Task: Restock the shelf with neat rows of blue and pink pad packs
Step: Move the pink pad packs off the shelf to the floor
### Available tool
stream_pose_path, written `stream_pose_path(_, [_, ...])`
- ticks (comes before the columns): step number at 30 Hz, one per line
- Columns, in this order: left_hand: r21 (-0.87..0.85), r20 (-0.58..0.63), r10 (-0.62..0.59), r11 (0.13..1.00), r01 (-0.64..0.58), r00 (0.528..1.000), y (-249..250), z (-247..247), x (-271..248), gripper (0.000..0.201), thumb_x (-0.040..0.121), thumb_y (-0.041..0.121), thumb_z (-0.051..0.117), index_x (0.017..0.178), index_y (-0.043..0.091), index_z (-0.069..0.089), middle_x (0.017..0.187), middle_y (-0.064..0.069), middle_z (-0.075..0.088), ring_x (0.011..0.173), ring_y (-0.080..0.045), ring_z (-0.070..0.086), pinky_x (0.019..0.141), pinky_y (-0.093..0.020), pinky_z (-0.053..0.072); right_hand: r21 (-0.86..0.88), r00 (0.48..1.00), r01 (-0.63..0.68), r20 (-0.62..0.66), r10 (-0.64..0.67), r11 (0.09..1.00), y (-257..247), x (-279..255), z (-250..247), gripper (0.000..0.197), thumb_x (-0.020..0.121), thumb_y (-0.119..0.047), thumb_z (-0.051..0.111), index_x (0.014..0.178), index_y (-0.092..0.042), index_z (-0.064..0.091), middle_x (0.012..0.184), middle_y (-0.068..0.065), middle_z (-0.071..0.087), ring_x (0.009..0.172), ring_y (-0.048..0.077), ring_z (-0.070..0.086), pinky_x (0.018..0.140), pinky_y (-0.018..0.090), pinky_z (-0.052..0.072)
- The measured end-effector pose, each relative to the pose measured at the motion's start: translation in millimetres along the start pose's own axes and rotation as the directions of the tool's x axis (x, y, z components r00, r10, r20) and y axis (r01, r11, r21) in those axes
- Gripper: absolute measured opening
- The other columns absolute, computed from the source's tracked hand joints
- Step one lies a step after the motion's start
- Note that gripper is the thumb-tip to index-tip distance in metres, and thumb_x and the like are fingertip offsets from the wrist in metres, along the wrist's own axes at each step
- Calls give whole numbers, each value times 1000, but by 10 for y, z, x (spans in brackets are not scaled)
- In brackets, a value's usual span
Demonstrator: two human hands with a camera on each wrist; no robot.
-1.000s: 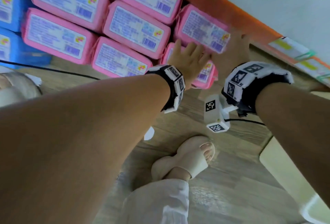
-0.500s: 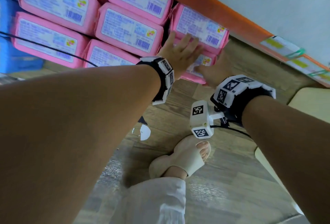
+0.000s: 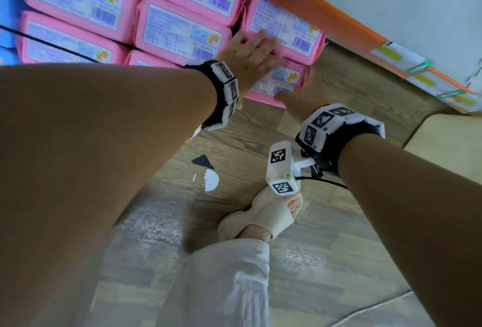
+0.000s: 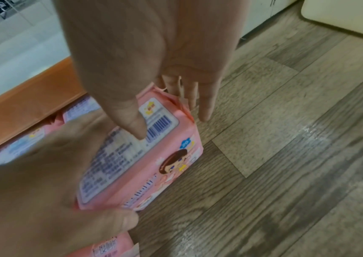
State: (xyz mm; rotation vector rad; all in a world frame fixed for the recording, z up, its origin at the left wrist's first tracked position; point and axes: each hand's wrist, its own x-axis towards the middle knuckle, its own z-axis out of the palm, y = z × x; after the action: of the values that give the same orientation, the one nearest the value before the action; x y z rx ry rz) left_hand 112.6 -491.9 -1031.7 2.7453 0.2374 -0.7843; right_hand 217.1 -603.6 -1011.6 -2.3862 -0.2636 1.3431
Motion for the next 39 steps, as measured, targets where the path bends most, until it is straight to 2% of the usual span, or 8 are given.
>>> stream_pose_path(5, [30,82,-88,996,86,993,-96,-300,-404,113,71,47,73,147,10,-1,155,-13,5,143,-33,4,113,-53,10,-113,997,-68,-51,63,991,-92,-310,-103,47,80,-10,60,124,-8,43,118,9,54,100,21,57,85,33,51])
stream_pose_path(7, [-32,163,-123,991,130,979,-100,-434,-668,103,78,37,70,148,10,-2,155,-12,7,144,-31,4,114,-51,9,-129,999,-44,-35,40,991,-166,-543,-136,16,84,-12,56,100,-12,54,82,0,54,68,10,53,61,15,45])
stream_pose_path(10, [-97,261,-122,984,151,958,-61,-698,-1164,83,82,26,66,145,7,14,145,-15,31,135,-33,28,109,-48,24,-61,999,-16,-51,13,998,-319,-1032,-134,23,87,-6,50,108,-5,58,67,-9,44,56,0,40,38,3,30])
stream_pose_path(15, [-213,386,-80,962,173,919,84,-1236,-2049,32,91,19,49,120,4,47,114,-15,56,104,-33,55,84,-40,42,5,1000,-28,-13,28,1000,-812,-1911,-173,27,87,-13,56,112,-4,57,93,1,53,79,10,49,60,14,37])
stream_pose_path(20, [-332,370,-149,901,280,917,95,-2072,-2955,33,93,21,44,121,4,47,114,-15,57,101,-31,57,79,-37,44,83,999,30,25,-32,996,-1562,-2926,-373,24,85,-15,58,108,-6,57,97,2,55,89,16,53,76,28,42])
stream_pose_path(27, [-487,98,-260,829,274,961,-253,-4035,-4064,49,92,30,49,137,12,38,135,-9,49,123,-27,46,99,-34,37,67,965,262,-39,-260,963,-3066,-4416,-1074,25,88,-11,56,111,-4,58,96,5,57,85,14,52,69,13,39])
stream_pose_path(33, [-393,-306,-228,914,96,924,-718,-5817,-4875,41,90,29,54,128,18,48,126,-1,56,115,-20,51,90,-25,35,-7,774,606,-223,-592,795,-4625,-5474,-1876,24,88,-6,58,110,2,57,100,11,59,85,13,52,67,11,37])
stream_pose_path(39, [-378,-651,-230,924,-47,723,-876,-7084,-5246,28,86,29,59,111,19,61,101,4,65,95,-17,60,76,-22,41,-53,488,824,-441,-753,565,-5657,-6014,-2578,16,85,-2,60,101,-5,59,86,-4,56,75,3,51,66,0,35])
